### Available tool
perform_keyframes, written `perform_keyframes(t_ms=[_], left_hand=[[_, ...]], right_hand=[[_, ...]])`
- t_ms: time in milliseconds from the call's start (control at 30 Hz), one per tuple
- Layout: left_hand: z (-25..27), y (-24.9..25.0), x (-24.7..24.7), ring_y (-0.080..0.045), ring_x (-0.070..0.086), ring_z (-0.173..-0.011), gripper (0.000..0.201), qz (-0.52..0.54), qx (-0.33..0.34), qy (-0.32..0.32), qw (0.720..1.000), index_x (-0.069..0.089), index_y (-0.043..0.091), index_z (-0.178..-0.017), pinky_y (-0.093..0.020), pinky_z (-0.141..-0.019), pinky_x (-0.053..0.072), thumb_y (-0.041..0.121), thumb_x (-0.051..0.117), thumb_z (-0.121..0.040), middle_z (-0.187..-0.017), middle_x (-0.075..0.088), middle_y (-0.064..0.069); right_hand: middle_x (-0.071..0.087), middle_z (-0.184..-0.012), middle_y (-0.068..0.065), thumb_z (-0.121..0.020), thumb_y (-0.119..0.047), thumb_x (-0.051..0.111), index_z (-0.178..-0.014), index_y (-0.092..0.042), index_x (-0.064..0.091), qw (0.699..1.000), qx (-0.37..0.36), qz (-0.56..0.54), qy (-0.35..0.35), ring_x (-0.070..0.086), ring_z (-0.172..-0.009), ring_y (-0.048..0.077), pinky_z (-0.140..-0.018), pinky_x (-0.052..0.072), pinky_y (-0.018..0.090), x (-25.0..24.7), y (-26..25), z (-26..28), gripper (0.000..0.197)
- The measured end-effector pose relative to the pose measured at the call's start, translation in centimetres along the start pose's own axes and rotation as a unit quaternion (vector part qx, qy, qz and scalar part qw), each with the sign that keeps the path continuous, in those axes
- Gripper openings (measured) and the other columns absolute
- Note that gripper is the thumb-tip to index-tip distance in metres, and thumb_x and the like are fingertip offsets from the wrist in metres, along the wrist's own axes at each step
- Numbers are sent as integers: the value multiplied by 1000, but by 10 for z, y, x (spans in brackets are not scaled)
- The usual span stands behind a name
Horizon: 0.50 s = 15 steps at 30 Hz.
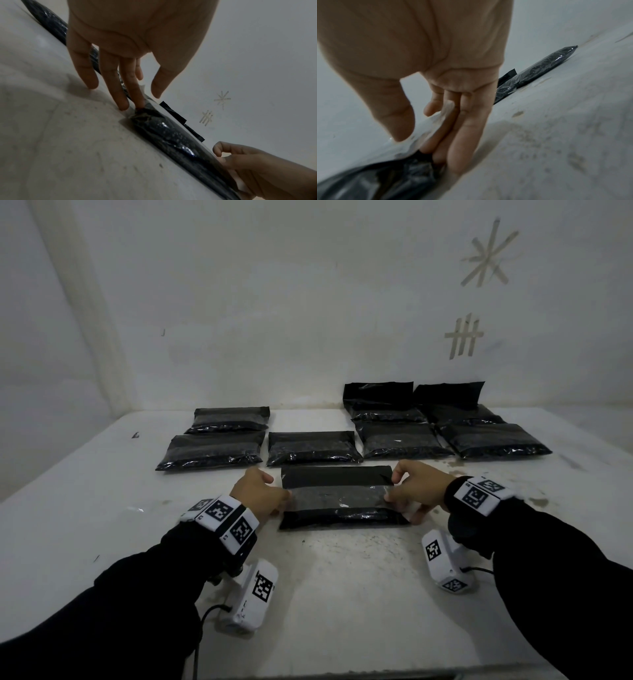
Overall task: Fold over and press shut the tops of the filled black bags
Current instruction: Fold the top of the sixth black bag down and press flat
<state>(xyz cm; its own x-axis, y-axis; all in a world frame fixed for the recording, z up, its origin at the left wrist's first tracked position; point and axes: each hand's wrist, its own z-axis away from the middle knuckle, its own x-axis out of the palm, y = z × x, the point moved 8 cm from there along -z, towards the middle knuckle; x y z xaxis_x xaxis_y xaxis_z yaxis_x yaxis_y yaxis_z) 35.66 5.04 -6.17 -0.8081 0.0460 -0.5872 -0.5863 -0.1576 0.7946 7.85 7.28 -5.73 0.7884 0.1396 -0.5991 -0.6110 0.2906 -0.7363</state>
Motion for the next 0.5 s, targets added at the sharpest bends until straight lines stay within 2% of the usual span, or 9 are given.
perform_keyframes(t_ms=[133, 267, 333, 433, 500], left_hand=[[-2, -1, -1, -13, 59, -58, 28, -14, 4, 3, 1000, 41, 15, -108, -15, -35, 38, 16, 61, -89, -87, 65, -8], [-3, 0, -2, -14, 60, -56, 26, -40, 8, 5, 999, 43, 15, -104, -12, -34, 39, 11, 62, -87, -89, 65, -12], [-1, 3, -1, -16, 61, -59, 25, -56, 18, 7, 998, 43, 15, -103, -16, -43, 43, 11, 62, -87, -92, 65, -13], [0, 4, 0, -21, 62, -68, 23, -94, 24, 13, 995, 43, 15, -102, -19, -52, 42, 15, 62, -88, -98, 66, -14], [0, 4, 1, -22, 64, -79, 28, -117, 26, 9, 993, 45, 13, -106, -22, -59, 43, 21, 63, -87, -104, 65, -14]], right_hand=[[59, -62, 10, -92, -14, 59, -89, -15, 43, 1000, -1, -10, 4, 55, -52, 19, -42, 52, 28, -1, 1, 2, 16], [57, -62, 10, -92, -10, 59, -88, -15, 41, 1000, 7, -5, 5, 53, -55, 18, -47, 53, 32, 2, 0, 3, 19], [58, -64, 9, -91, -10, 59, -87, -17, 40, 1000, 9, 13, 14, 53, -57, 18, -48, 53, 33, 2, -2, 4, 21], [59, -66, 6, -89, -14, 62, -83, -19, 39, 997, 8, 65, 41, 55, -54, 16, -47, 53, 32, -1, -6, 6, 24], [61, -78, 8, -87, -20, 66, -81, -20, 38, 991, 0, 117, 65, 60, -60, 21, -53, 54, 36, -4, -12, 8, 28]])
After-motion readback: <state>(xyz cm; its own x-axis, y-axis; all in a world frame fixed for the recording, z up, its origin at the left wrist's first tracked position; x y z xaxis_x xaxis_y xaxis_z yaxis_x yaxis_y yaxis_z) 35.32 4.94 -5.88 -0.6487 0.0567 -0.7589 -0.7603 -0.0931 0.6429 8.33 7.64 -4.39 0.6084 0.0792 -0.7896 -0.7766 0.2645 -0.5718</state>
